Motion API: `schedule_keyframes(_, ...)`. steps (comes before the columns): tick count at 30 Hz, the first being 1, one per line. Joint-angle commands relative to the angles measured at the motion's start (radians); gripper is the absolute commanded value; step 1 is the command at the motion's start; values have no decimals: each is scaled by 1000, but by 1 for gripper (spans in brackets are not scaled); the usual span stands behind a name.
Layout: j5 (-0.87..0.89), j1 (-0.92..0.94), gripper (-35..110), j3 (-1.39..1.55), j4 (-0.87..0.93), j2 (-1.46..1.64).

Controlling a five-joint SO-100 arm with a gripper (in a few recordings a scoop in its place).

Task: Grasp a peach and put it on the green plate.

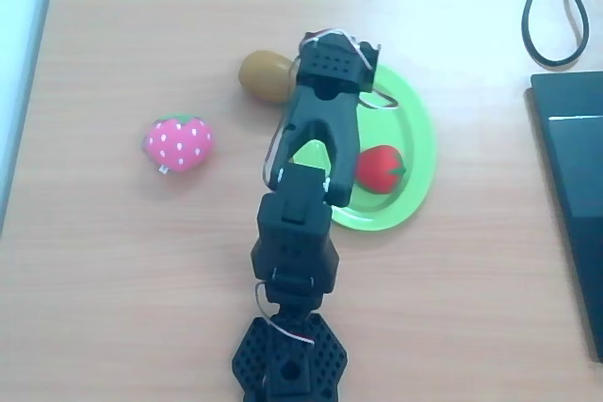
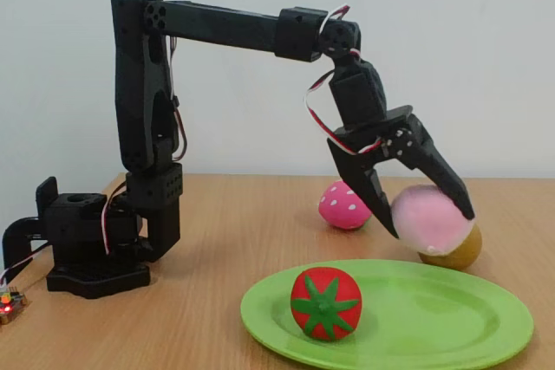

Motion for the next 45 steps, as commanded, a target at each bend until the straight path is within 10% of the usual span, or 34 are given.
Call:
schedule_keyframes(1, 26, 67, 31, -21, -20, 5)
schedule_keyframes(45, 38, 143, 42, -43, -114, -264)
